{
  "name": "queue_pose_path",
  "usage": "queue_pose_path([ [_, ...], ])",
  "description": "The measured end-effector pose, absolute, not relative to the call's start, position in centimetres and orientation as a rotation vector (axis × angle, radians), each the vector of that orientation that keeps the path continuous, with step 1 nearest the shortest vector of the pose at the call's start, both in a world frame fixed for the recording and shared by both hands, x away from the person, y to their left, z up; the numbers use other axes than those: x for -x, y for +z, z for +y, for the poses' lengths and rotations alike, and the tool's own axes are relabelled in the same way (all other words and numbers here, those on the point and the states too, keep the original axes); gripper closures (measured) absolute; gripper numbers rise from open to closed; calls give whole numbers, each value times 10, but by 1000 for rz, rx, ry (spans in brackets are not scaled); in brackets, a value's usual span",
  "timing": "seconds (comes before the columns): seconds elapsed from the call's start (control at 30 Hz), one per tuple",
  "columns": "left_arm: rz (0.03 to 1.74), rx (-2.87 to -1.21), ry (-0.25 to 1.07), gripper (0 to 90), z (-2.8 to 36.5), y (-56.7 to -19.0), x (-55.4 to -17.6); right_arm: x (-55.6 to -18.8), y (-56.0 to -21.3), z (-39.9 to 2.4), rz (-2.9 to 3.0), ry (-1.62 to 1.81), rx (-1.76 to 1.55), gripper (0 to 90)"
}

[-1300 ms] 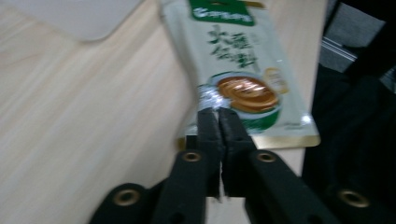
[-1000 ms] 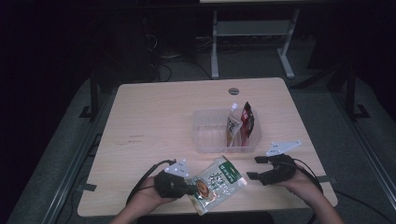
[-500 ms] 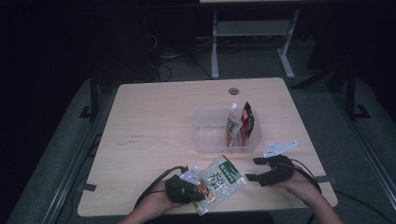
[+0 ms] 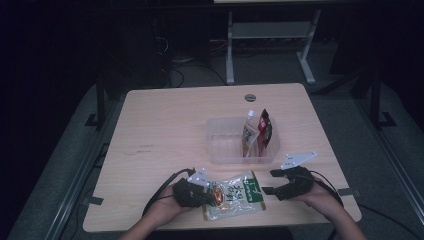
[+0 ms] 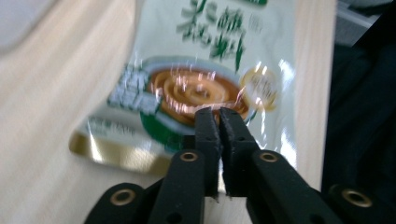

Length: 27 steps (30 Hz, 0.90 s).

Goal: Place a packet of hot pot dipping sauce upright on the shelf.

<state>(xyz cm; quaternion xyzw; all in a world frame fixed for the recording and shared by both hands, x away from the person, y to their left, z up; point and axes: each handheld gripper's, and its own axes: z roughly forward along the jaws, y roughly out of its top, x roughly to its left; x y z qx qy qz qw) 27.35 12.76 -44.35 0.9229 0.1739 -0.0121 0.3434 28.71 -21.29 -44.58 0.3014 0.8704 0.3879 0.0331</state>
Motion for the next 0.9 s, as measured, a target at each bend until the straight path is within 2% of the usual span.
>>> queue_pose_path([
  [0.1,429,-2366,3,759,126,-433,-284,-288,-446,-214,2679,1190,-936,266],
  [0.17,411,-2355,15,626,124,-430,-289,-288,-446,-214,2675,1191,-940,266],
  [0.37,359,-2334,-30,381,114,-435,-304,-288,-447,-213,2677,1185,-931,266],
  [0.67,316,-2419,-9,302,104,-454,-304,-287,-446,-215,2677,1190,-939,266],
  [0.9,330,-2411,-16,254,102,-461,-303,-288,-447,-215,2677,1191,-928,266],
])
